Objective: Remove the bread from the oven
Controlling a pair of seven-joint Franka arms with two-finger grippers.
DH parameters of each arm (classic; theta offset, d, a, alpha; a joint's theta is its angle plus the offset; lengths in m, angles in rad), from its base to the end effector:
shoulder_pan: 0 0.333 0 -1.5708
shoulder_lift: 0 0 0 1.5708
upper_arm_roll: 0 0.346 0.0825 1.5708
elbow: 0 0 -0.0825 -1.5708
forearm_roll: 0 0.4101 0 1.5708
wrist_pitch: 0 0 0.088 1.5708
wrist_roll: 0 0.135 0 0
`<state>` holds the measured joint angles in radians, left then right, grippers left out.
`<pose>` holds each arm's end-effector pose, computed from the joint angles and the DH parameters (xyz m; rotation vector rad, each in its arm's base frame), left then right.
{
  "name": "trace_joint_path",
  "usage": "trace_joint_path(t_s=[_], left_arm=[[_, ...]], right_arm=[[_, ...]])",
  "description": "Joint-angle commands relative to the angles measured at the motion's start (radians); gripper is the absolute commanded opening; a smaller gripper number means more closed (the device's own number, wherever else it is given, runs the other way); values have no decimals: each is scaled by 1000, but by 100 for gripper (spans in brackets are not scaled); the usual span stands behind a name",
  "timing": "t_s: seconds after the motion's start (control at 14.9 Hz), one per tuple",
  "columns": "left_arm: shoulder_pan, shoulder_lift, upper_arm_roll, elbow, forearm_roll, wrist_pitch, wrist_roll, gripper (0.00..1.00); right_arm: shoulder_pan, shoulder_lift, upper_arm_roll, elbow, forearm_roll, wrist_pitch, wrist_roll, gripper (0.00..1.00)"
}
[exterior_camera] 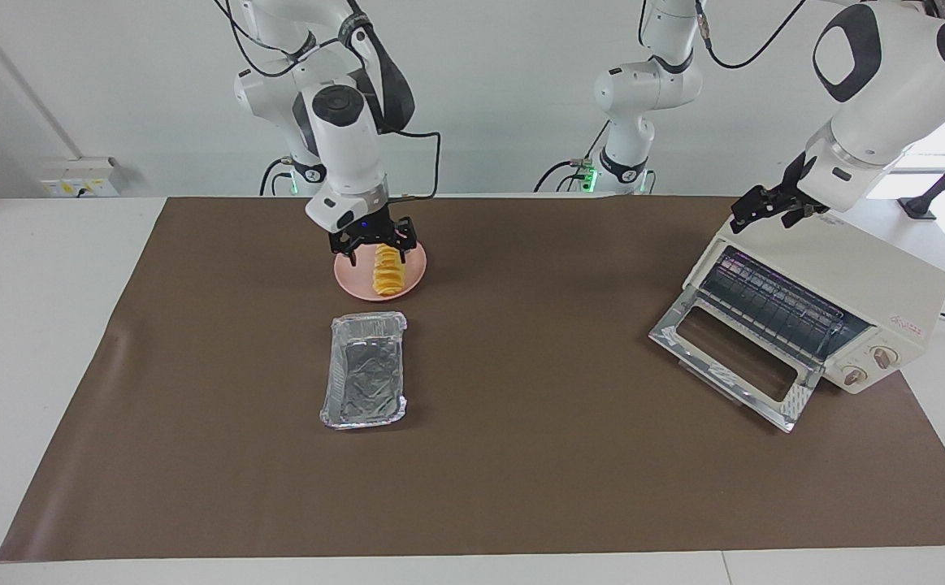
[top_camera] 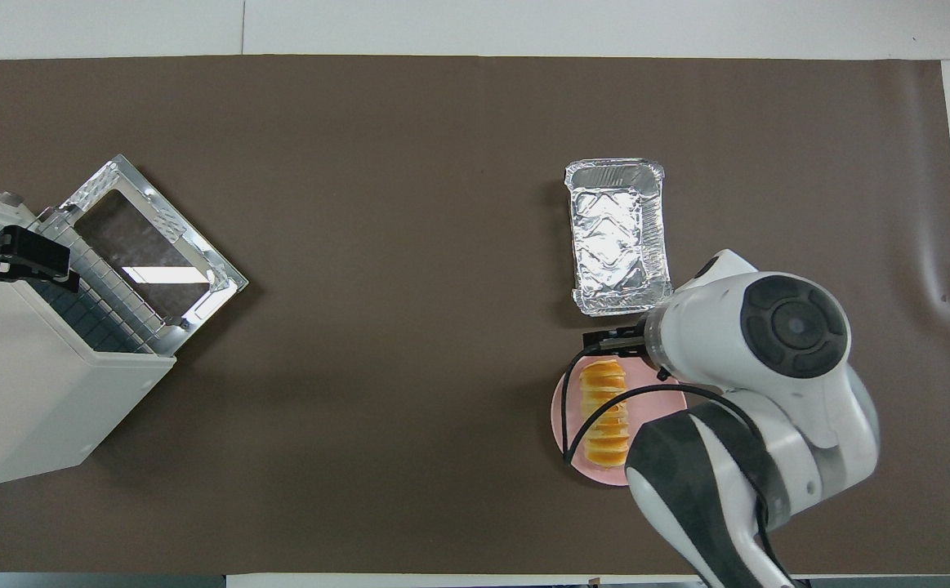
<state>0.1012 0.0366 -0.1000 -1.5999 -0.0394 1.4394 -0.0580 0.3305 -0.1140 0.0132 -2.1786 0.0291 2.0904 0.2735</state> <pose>0.5696 -0.0041 0.5818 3.0877 0.0890 -0.3069 0.5023 0.1822 0.4317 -3.1096 -0.0871 -0.0269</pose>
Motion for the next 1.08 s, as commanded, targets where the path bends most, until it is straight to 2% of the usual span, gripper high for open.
trace_joint_path(t_s=[0.0,0.2,0.4,0.54,0.74,1.01], left_arm=[[6,-24,-6,-23,16,18,1,100],[6,-24,-6,-25,16,18,1,100],[6,-24,-6,-25,16,18,1,100],[6,-24,-6,-23,16,18,1,100],[6,-24,-6,-25,16,18,1,100],[6,-24,-6,-23,16,18,1,100]], right_arm=[[-155,16,2,153,14,-152,-225,100],[-257,7,-1,310,22,-358,-345,100],[-284,25,-3,497,22,-579,-362,100],[-304,30,-3,563,23,-676,-362,100],[-337,33,-4,617,12,-750,-362,100],[-364,34,-4,586,0,-714,-364,100]])
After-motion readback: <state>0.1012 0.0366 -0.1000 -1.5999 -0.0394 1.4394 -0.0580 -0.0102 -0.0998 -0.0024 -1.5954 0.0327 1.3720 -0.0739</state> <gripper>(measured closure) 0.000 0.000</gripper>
